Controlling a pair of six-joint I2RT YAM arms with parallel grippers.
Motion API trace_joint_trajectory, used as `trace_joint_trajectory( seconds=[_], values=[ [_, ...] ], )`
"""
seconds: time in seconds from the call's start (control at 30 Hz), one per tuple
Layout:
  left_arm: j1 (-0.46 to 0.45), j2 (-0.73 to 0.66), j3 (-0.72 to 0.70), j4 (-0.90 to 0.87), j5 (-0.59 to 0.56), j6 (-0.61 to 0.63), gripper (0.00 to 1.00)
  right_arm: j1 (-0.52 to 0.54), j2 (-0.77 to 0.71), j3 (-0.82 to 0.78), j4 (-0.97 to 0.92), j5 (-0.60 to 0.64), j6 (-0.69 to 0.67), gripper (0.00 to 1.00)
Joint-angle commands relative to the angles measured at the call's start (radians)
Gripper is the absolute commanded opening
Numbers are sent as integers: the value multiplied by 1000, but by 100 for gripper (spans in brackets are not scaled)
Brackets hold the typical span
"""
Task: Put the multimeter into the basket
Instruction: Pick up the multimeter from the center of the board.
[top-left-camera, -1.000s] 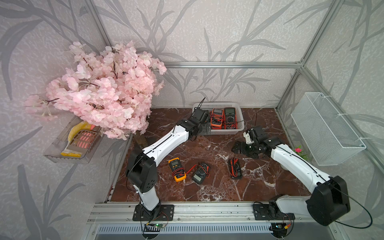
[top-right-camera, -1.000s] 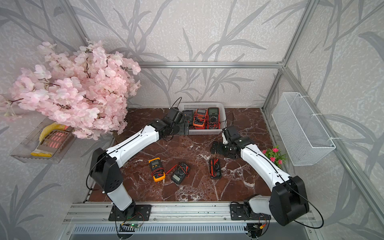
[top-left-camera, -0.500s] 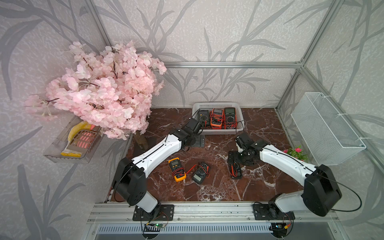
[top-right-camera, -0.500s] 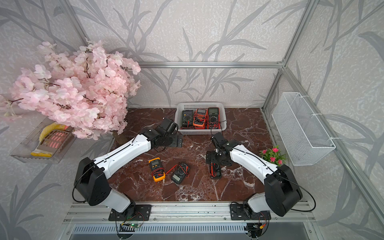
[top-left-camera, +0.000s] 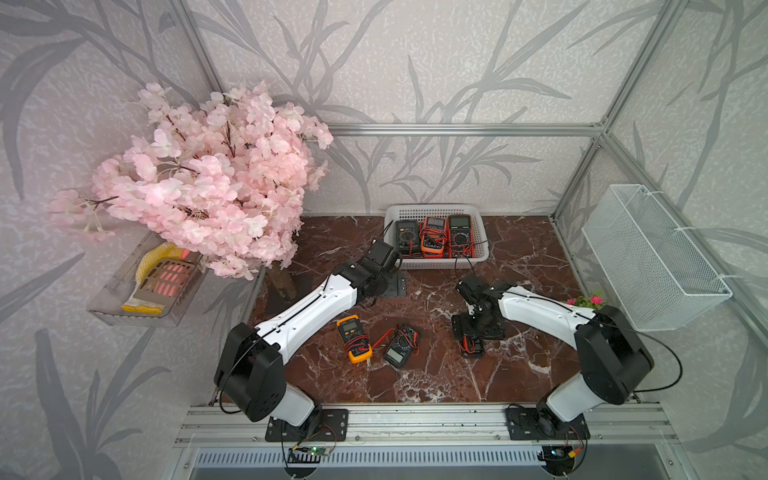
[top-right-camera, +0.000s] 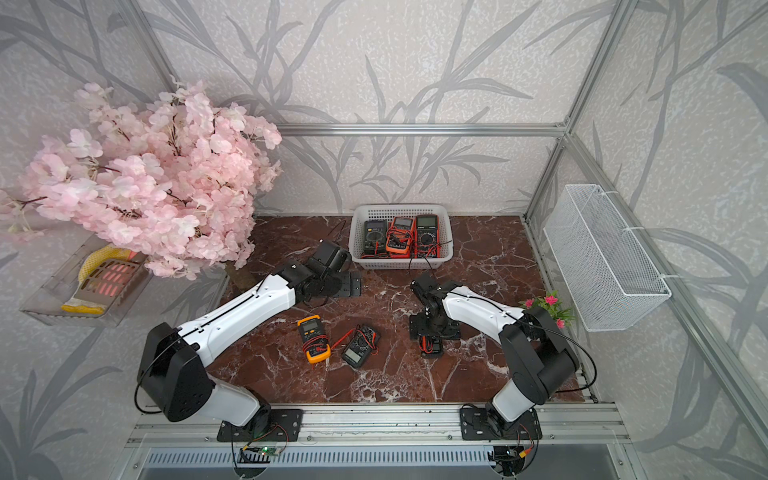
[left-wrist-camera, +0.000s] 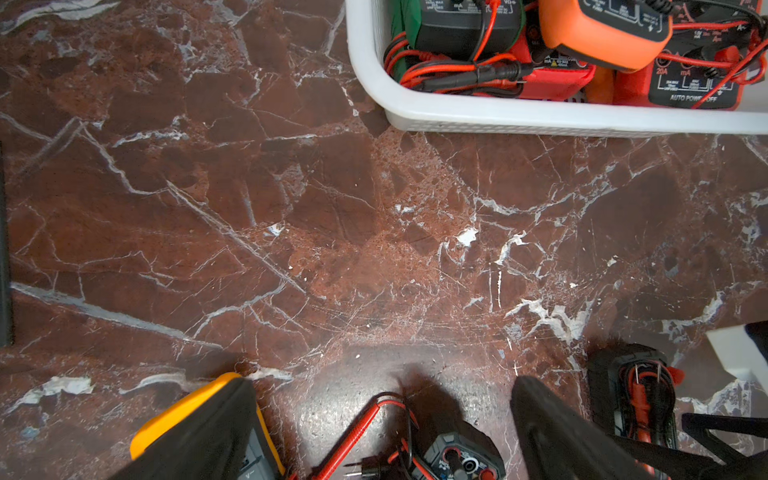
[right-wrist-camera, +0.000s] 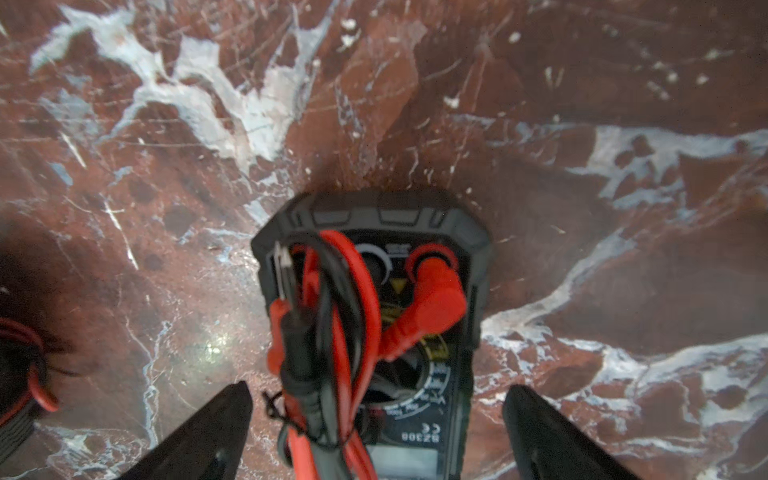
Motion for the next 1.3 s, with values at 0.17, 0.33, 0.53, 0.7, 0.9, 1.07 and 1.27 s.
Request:
trace_joint_trajectory(
  seconds=[0.17,0.33,0.53,0.7,0.9,1.07,1.27],
  values=[
    [9,-26,-25,24,-9,-85,100,2,85,58,-24,21,-29,93],
    [19,-26,-15,29,12,-66,100,2,96,45,-14,39,-9,89],
    [53,-41,-30,46,21,-34,100,2,133,28,16,42,23,78],
    [95,-66,-64,85,55,-33,100,2,139,39,18,44,43,67],
    [154,-86,-76,118,110,-25,100,2,121,83,-14,54,67,61],
    [185,-90,-61,110,136,-11,100,2,107,163,-67,71,62,60],
    [207,-86,-57,108,148,-12,100,2,123,323,-130,77,28,60]
  ],
)
